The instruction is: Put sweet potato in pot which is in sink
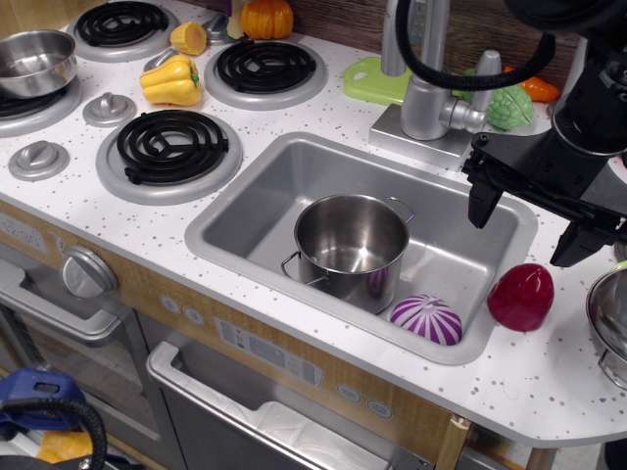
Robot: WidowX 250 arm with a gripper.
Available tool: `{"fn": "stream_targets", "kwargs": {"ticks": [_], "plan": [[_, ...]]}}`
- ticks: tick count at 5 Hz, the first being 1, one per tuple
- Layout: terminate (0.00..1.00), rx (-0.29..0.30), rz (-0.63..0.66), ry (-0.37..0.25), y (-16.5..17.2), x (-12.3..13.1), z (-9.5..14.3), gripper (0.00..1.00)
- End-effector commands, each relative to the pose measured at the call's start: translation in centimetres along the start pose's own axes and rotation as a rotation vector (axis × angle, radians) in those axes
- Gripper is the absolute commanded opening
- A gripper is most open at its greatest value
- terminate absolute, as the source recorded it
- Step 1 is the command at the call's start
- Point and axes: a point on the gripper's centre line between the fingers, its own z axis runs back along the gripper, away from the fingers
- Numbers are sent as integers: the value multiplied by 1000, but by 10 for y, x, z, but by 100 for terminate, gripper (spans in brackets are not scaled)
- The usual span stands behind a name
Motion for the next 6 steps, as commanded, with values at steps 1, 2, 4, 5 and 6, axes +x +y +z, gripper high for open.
{"fn": "stream_targets", "kwargs": {"ticks": [1, 2, 4, 5, 6], "plan": [[0, 0, 0, 0, 0, 0, 0, 100], [0, -35, -29, -29, -3, 6, -8, 100], [0, -83, -47, -70, -10, 5, -22, 100], [0, -123, -38, -83, -9, 2, -34, 100], [0, -138, -30, -84, -12, 2, -42, 100]]}}
